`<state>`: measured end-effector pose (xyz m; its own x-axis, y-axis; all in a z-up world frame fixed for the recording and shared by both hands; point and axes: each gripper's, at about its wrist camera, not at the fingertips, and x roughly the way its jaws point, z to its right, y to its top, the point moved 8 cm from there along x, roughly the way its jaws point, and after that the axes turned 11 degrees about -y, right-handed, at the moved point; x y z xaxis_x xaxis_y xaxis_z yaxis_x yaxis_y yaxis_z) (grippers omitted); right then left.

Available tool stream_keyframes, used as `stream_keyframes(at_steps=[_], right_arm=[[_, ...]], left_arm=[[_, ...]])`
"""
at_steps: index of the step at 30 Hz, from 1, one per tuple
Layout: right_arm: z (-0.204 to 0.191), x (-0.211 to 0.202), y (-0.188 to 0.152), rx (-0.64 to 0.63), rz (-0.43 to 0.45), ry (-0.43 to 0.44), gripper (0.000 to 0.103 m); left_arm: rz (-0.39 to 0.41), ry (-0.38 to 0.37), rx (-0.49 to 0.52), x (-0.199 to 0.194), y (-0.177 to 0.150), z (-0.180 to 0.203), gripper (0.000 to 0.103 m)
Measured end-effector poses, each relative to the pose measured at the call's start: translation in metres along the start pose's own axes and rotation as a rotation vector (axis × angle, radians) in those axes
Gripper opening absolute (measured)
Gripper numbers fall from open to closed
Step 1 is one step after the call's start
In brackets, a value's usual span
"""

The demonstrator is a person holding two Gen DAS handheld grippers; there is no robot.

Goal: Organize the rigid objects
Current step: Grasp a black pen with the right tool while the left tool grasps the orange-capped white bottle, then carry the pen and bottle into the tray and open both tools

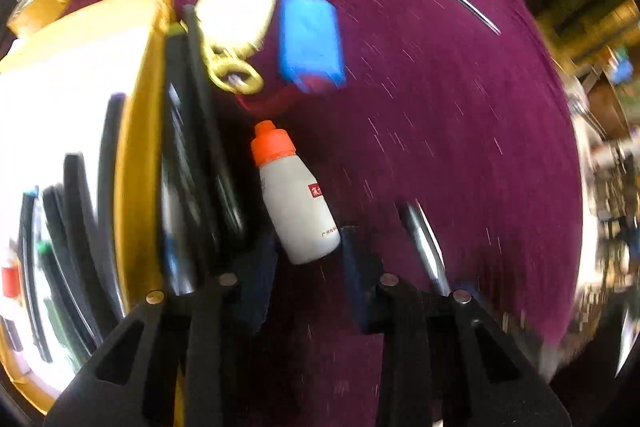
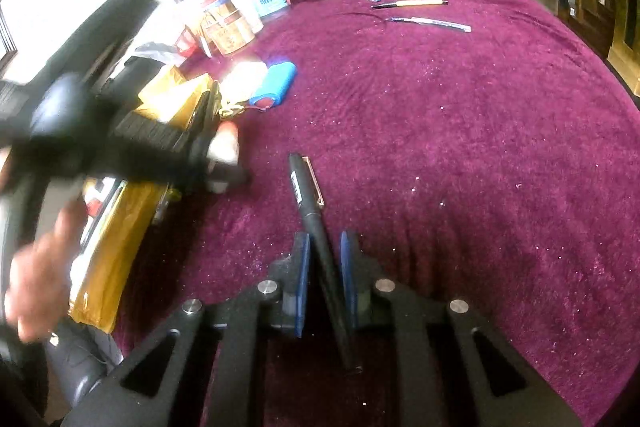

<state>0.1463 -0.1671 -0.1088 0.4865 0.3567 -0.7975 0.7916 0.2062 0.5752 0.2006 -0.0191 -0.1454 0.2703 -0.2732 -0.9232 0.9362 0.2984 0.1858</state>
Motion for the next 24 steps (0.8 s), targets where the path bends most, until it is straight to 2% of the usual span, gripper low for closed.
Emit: stream_keyframes(at_steps=[4,6,8,11,13,14,17,21,24], right_arm=[[0.003,0.001,0.001,0.012,-0.004,0.011,0.014],[0.004,0.000,0.000,0.021,-0.005,0.019,0.014],[0.004,-0.001,-0.001,0.025,-0.007,0.022,0.014],[0.001,-0.003,-0.004,-0.008,-0.004,0.000,0.014],[-0.002,-0.004,-0.005,-0.032,0.001,-0.024,0.014],[-0.004,-0.005,-0.006,-0.053,0.005,-0.040,0.014],[-0.004,-0.005,-0.006,-0.066,0.003,-0.067,0.010],[-0.002,-0.005,-0.006,-0.023,-0.016,-0.039,0.010],[-0.003,-0.002,-0.004,0.001,-0.015,-0.016,0.010]], left_arm=[[-0.008,-0.026,0.063,-0.003,-0.018,0.005,0.029],[0.010,-0.017,0.061,-0.005,-0.015,0.000,0.039],[0.032,-0.016,0.043,-0.007,-0.011,-0.005,0.040],[0.029,-0.040,0.032,-0.002,-0.011,-0.004,0.040],[0.038,-0.026,0.027,0.000,-0.007,-0.004,0.038],[0.039,-0.012,0.046,0.002,-0.010,-0.002,0.030],[0.055,0.005,0.065,0.001,-0.012,-0.001,0.028],[0.028,-0.072,0.073,0.000,-0.022,0.011,0.028],[0.078,-0.051,0.119,-0.001,-0.021,0.011,0.028]])
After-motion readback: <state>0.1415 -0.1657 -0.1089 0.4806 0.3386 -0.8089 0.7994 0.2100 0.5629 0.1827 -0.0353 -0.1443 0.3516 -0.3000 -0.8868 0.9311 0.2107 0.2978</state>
